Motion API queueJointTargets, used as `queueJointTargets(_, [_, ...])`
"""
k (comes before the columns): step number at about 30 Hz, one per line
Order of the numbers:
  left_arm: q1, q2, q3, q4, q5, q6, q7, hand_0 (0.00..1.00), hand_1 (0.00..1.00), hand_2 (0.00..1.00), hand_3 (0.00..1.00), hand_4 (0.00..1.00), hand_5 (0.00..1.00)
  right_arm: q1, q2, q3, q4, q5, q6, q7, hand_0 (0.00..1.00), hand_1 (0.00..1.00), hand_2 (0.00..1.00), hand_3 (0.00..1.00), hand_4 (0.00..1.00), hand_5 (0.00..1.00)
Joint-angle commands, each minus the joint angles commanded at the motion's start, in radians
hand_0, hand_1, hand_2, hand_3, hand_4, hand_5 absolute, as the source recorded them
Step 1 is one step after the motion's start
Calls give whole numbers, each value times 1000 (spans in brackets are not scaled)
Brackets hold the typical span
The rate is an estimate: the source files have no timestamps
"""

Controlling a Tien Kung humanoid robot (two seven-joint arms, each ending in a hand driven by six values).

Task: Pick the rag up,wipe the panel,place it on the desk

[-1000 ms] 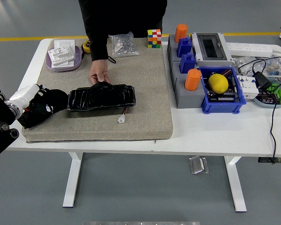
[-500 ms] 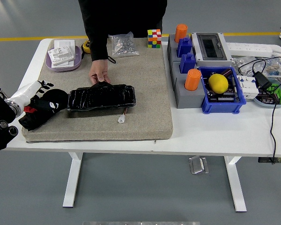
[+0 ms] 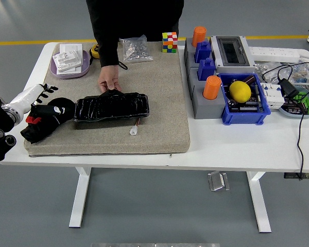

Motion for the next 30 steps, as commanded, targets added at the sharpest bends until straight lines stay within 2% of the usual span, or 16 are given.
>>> queueJointTargets(8, [29, 20, -95, -88, 12, 5, -9, 667, 817, 866, 860, 998, 541, -1, 1, -6, 0, 8, 0, 1, 724, 585, 667, 576, 998, 413])
queueJointTargets(14, [56, 30, -187, -177, -11, 29, -45, 659, 802, 846, 853, 998, 555, -3, 2, -2, 0, 7, 0, 0, 724, 586, 666, 576, 998, 413])
queueJointTargets(17, [71, 26, -224, -200, -74, 55, -82, 659, 802, 846, 853, 998, 555, -3, 3, -7, 0, 12, 0, 1, 724, 586, 666, 576, 998, 413])
queueJointTargets(18, [78, 24, -235, -209, -115, 65, -100, 659, 802, 846, 853, 998, 555, -3, 4, -5, 0, 10, -1, 1, 724, 586, 666, 576, 998, 413])
queueJointTargets(19, [82, 22, -243, -215, -150, 75, -113, 638, 762, 813, 820, 992, 539, -3, 4, -7, 0, 13, -1, 2, 724, 586, 666, 575, 998, 414])
queueJointTargets(21, [93, 16, -268, -232, -226, 92, -148, 638, 762, 813, 820, 992, 539, -2, 6, -10, 0, 16, -2, 3, 724, 586, 666, 575, 998, 414])
queueJointTargets(28, [131, -9, -356, -287, -434, 97, -245, 644, 753, 786, 818, 970, 519, -4, 10, -40, 0, 47, -4, 11, 724, 586, 666, 575, 998, 413])
queueJointTargets(30, [143, -16, -375, -300, -478, 98, -265, 644, 753, 786, 818, 970, 519, -5, 11, -85, 0, 91, -6, 21, 724, 586, 666, 575, 998, 413])
